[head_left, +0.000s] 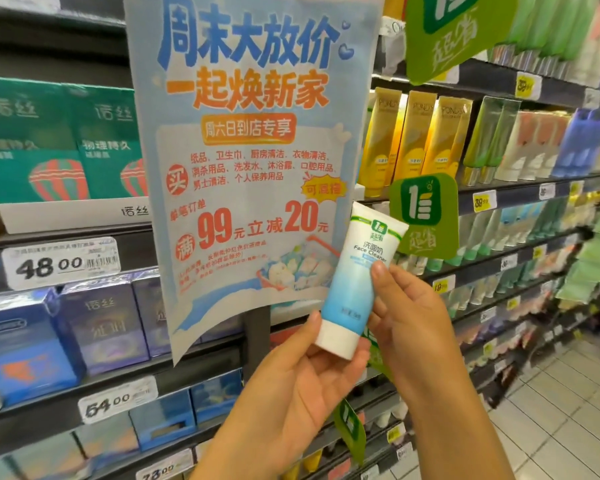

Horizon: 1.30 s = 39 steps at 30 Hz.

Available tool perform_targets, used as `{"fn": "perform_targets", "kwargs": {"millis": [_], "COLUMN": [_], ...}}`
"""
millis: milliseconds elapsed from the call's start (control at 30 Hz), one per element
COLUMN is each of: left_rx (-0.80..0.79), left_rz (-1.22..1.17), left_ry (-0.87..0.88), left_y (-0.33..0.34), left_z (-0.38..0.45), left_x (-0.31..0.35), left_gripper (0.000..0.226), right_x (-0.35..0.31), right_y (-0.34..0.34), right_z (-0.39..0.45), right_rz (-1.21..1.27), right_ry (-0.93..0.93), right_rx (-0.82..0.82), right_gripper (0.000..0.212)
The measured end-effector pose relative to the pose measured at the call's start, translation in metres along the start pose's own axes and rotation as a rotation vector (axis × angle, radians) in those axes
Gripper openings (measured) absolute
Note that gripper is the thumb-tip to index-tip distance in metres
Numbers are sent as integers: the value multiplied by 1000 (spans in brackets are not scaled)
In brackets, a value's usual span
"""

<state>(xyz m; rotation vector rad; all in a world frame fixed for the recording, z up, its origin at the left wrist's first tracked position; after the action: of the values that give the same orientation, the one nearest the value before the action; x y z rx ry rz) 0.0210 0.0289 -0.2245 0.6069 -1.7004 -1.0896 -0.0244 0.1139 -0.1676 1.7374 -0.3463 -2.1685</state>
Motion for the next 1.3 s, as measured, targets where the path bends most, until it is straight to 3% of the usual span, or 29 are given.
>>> {"fn": "perform_targets", "kwargs": {"millis": [367, 533, 667, 867, 1000, 1100, 1300], "left_rx": [-126, -84, -19, 67, 70, 31, 85], "left_rz": [87, 161, 224, 288, 237, 96, 42], "left_ry": [-53, 28, 89, 166, 187, 167, 204], "left_y": [13, 18, 18, 26, 33, 43, 38], "left_z": [11, 23, 31, 35, 34, 32, 28], "left_x": [-13, -22, -27, -38, -48, -59, -70], "left_gripper": [35, 34, 50, 45, 48, 36, 47], "right_x": [-9, -22, -26, -40, -39, -34, -23], "right_y": [-27, -46, -53, -62, -68, -71, -78], "right_z": [0, 0, 1, 3, 5, 5, 2], "right_rz": [68, -6, -105, -198, -121, 9, 115], "right_ry": [-36, -45, -12, -17, -4, 29, 70], "right_rx": [98, 84, 24, -76, -112, -132, -159], "right_gripper": [34, 34, 51, 45, 34, 38, 23]}}
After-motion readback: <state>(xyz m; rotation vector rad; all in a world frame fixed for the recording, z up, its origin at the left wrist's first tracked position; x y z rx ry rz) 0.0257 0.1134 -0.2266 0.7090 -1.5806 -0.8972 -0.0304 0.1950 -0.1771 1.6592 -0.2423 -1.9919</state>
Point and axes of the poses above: each hand's wrist, its own z-axis towards the middle knuckle, its own y-axis out of the palm, x = y × z, the point moved 10 cm from there along z, towards the middle knuckle, and after that the axes turned 3 degrees about -x, right-handed, at the moved point
